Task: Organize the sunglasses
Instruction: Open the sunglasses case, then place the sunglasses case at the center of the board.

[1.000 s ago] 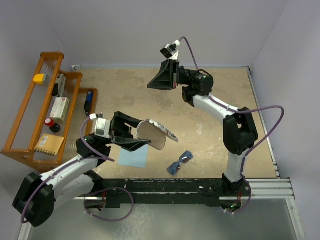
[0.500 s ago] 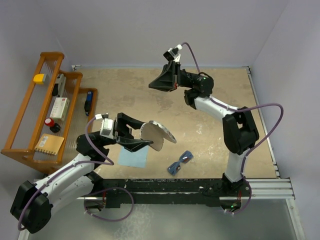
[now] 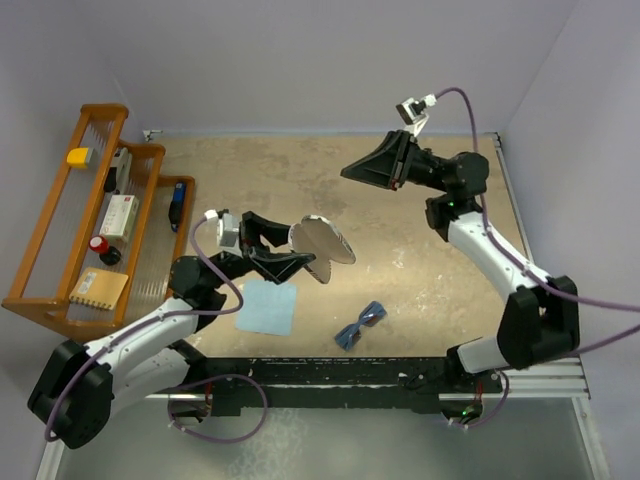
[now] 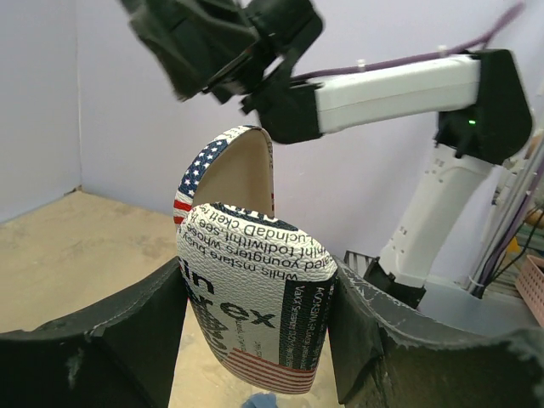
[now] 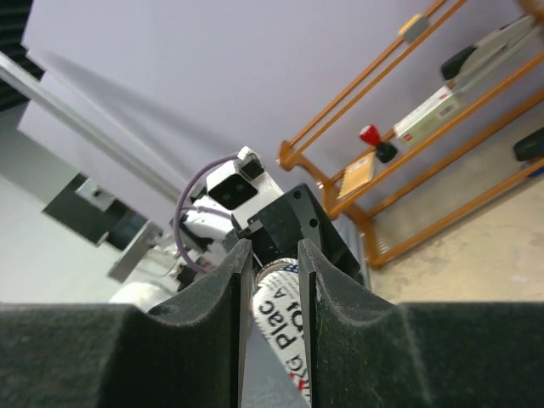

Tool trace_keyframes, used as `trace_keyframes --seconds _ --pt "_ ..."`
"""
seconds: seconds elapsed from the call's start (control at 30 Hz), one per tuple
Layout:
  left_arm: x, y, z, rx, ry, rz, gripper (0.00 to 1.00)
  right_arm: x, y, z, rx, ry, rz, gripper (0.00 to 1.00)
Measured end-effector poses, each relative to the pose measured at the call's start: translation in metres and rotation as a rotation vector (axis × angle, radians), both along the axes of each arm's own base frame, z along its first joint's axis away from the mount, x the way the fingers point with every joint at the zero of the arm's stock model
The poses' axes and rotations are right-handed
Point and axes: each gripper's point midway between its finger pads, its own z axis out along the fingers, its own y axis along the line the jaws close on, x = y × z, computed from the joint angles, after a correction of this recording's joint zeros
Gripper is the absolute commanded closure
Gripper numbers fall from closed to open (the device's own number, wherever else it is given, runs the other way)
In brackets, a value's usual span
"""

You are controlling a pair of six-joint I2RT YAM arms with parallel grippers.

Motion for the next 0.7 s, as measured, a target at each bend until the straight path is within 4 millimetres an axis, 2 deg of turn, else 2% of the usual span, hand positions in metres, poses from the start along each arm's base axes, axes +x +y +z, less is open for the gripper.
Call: trace_keyframes --seconds 0.1,0.27,0.37,0.57,0.7 --pt "0.010 -0.002 -0.007 0.003 0.038 0.025 0.55 0.002 -0.010 0.000 -0.044 -0.040 -0.101 0.68" --pt "0.031 -0.003 -0.017 -0.009 0.114 0.091 0.55 0.007 -0.022 -0.010 -0.152 -0.065 -0.272 0.68" --pt "0.048 0.000 -0.024 -0.038 0.166 0.159 0.55 0.004 -0.027 -0.014 -0.190 -0.085 -0.307 0.68" --pt "0.083 0.009 -0.057 -0.081 0.309 0.303 0.55 0.008 -0.029 -0.030 -0.240 -0.059 -0.340 0.67" --pt "0.102 0.013 -0.070 -0.106 0.364 0.371 0.54 0.010 -0.030 -0.039 -0.264 -0.037 -0.347 0.67"
